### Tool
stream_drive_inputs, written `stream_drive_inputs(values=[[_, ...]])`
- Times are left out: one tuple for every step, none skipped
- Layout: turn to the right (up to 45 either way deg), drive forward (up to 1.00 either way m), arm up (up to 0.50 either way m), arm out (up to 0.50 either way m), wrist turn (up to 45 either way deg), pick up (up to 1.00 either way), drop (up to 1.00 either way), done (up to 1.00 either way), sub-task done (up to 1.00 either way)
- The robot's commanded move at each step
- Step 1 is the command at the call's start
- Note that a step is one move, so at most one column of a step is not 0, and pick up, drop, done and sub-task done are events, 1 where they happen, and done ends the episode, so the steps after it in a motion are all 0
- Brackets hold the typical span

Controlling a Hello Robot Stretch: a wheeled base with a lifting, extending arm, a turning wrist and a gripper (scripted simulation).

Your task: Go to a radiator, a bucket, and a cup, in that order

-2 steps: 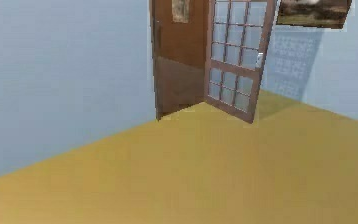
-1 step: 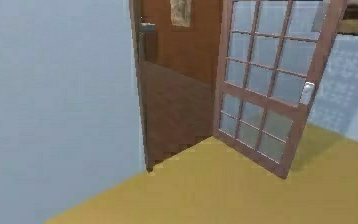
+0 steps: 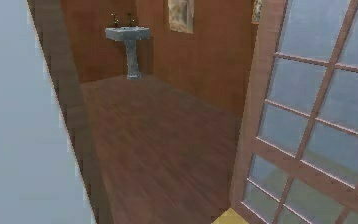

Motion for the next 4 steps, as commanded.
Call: stream_drive_inputs(values=[[0.0,0.5,0.0,0.0,0.0,0.0,0.0,0.0,0.0],[-18.0,0.0,0.0,0.0,0.0,0.0,0.0,0.0,0.0],[0.0,0.5,0.0,0.0,0.0,0.0,0.0,0.0,0.0],[-45.0,0.0,0.0,0.0,0.0,0.0,0.0,0.0,0.0]])
